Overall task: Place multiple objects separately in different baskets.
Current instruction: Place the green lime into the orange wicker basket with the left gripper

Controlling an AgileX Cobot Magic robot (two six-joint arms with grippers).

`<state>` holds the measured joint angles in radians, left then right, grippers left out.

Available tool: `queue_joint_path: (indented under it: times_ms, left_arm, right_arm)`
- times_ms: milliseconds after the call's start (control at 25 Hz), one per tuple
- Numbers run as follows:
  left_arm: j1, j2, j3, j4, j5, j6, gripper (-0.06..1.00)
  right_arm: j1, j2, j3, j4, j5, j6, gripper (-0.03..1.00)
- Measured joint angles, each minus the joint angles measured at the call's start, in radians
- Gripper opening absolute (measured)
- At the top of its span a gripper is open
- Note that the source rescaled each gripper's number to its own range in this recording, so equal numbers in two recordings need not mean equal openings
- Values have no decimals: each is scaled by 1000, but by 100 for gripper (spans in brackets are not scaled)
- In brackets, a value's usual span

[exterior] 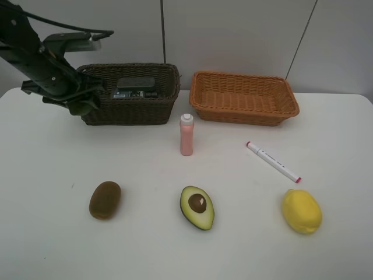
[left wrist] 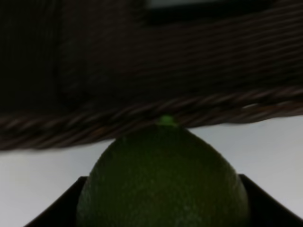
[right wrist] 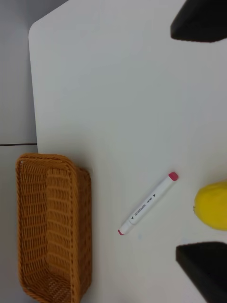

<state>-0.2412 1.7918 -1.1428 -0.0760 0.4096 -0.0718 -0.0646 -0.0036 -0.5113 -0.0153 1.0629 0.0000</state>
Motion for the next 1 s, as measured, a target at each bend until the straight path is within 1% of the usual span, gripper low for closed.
queue_joint_path:
  times_ms: [80,200,320,440,520,640,760,800,840,880,920,960,1000]
  left_arm:
    - [-97,8,-73,-1,-11,6,46]
    - [-233,68,-219,-17,-54,6,46]
    - [-311,183,-374,-59,-89,6,46]
    - [-348,335,-553,-109,-100,6,46]
    - [-361,451,-680,-124,-102,6,46]
    - [-366,617,-883,-130,-97,6,46]
    - [-364,757,-1041,-130,-74,6,46]
    - [-364,794,-1079,-130,-63,6,48]
    - [-363,821,-1119,-129,-49,6,57]
    - [-363,844,-1152,-129,-40,6,73]
    - [-363,858,-1174,-129,-26,6,83]
    - [-363,862,-1184,-128,-10,6,91]
    - [-363,862,-1190,-128,3,6,95]
  right_arm:
    - [0,0,0,0,0,0,100]
    - [0,0,0,0,0,0,100]
    - [0,0,0,0,0,0,100]
    - [0,0,0,0,0,0,100]
    - [0,0,0,0,0,0,100]
    - [0,0,0,0,0,0,100]
    - [0,0,0,0,0,0,100]
    - [0,0,0,0,0,0,100]
    - [0,0,0,0,0,0,100]
    - [0,0,0,0,0,0,100]
    - [0,0,0,0,0,0,100]
    - [0,0,0,0,0,0,100]
    - [0,0,0,0,0,0,100]
